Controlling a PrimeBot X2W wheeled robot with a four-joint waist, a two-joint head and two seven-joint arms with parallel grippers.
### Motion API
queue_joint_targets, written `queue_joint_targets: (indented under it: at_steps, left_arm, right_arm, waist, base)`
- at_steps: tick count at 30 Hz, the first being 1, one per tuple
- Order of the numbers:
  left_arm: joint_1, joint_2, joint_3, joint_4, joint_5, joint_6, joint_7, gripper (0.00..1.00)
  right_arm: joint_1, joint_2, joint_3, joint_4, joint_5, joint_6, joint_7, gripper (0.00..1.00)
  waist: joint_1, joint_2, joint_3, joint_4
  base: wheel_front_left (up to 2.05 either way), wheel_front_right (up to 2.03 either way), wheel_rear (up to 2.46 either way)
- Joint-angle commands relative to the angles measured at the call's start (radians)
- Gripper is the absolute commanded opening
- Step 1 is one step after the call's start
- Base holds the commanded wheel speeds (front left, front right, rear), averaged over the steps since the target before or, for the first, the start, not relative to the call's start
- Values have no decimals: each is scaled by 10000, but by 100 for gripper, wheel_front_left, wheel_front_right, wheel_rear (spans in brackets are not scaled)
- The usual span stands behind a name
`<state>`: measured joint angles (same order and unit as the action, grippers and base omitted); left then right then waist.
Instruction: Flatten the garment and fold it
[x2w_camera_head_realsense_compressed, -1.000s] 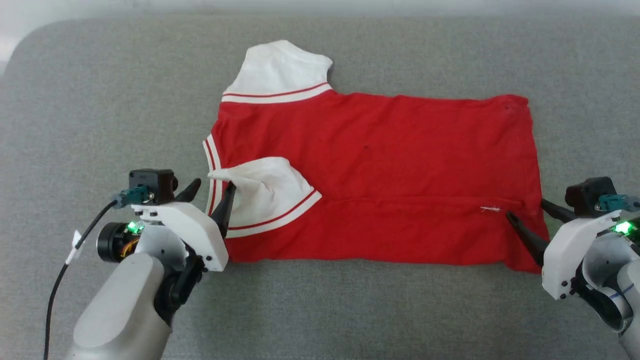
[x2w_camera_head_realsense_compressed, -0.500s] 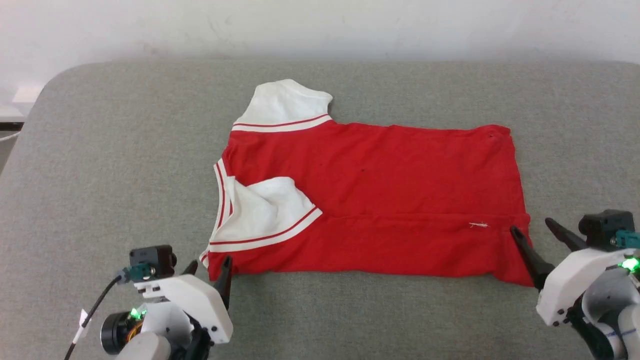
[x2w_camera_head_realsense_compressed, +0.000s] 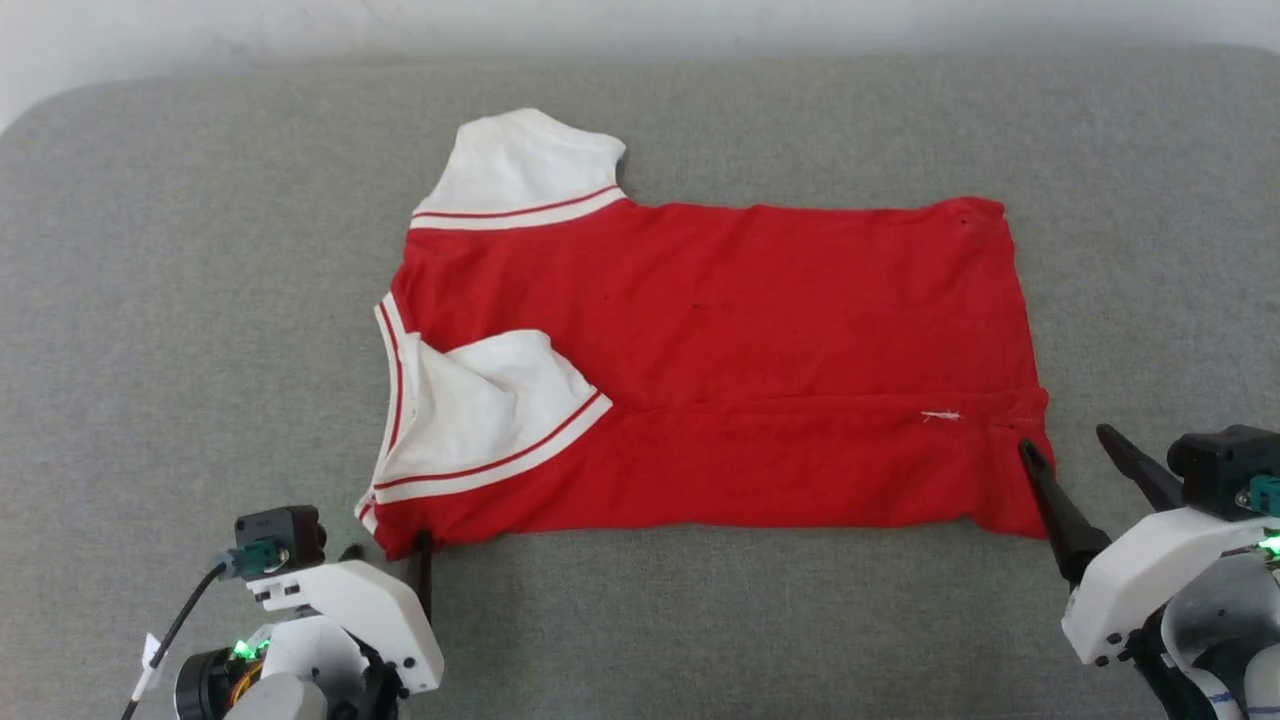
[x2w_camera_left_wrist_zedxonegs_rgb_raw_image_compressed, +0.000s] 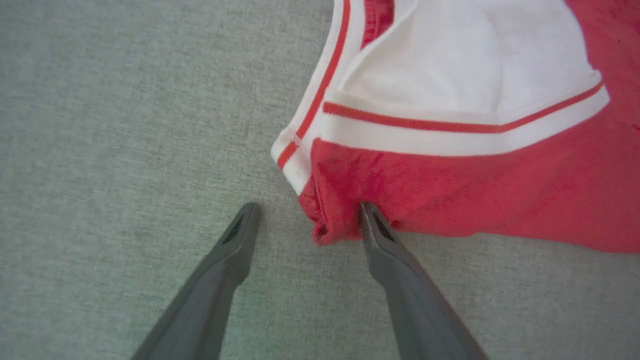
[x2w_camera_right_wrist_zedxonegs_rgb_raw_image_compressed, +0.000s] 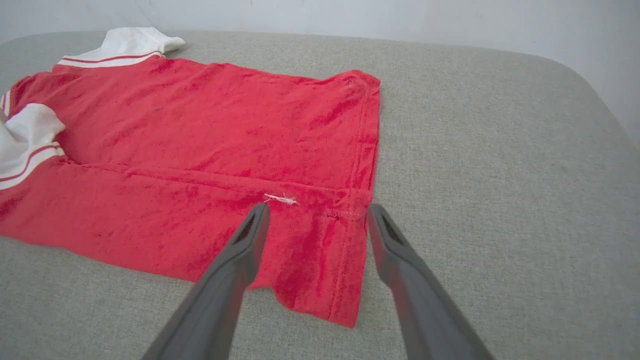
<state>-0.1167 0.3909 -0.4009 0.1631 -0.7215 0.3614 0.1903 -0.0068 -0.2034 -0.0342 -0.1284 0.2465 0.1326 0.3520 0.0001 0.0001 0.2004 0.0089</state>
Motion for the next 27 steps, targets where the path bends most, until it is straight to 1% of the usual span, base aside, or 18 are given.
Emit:
queue_joint_targets:
  at_steps: [1,4,7,8,9,12,14,17,21,24,27]
  left_arm:
    - [-183,-26,35,93,35,33,-72,100]
    - [-263,-103,89,427,37,128,-177,100]
    - [-298,-288,66,682,-173,-49,-153,100]
    - [-298,-335,1,770,-251,-175,-76,41]
    - [-300,-360,-74,858,-308,-306,3,0]
    - [-353,-470,-139,1014,-442,-647,-103,0]
    - [-373,-521,-120,1035,-460,-779,-318,0]
    - [-389,-529,-107,876,-397,-887,-630,0]
    - [-391,-552,63,321,-320,-870,-1170,0]
    - [-305,-463,98,-131,-189,-838,-1433,0]
    - [-222,-452,51,-661,-158,-874,-1525,0]
  right_arm:
    - [98,43,-42,-92,-48,-19,23,100]
    - [111,76,-154,-219,-78,-19,98,100]
    - [147,108,-217,-262,-102,-19,146,100]
    - [153,114,-235,-255,-111,-19,164,100]
    - [158,115,-249,-245,-121,-19,175,100]
    - [177,97,-352,-129,-235,-19,248,100]
    - [187,124,-473,1,-344,-19,359,100]
    - [135,595,-907,323,-249,-19,692,100]
    - [31,708,-1104,806,-692,-19,1108,100]
    - [-146,976,-1346,1268,-937,-19,1366,100]
    - [-294,1087,-1541,1809,-1424,-19,1573,100]
  waist:
    - [-1,-1,258,-168]
    - [-1,-1,418,-220]
    - [-1,-1,516,-225]
    - [-1,-1,529,-219]
    - [-1,-1,526,-206]
    - [-1,-1,394,-106]
    - [-1,-1,217,-8]
    - [-1,-1,-63,192]
    - [-1,-1,-306,524]
    - [-1,-1,-352,706]
    - [-1,-1,-300,873]
  base:
    - [0,0,0]
    - [0,0,0]
    - [0,0,0]
    - [0,0,0]
    - [0,0,0]
    - [0,0,0]
    - [0,0,0]
    - [0,0,0]
    - [0,0,0]
    - [0,0,0]
    - [0,0,0]
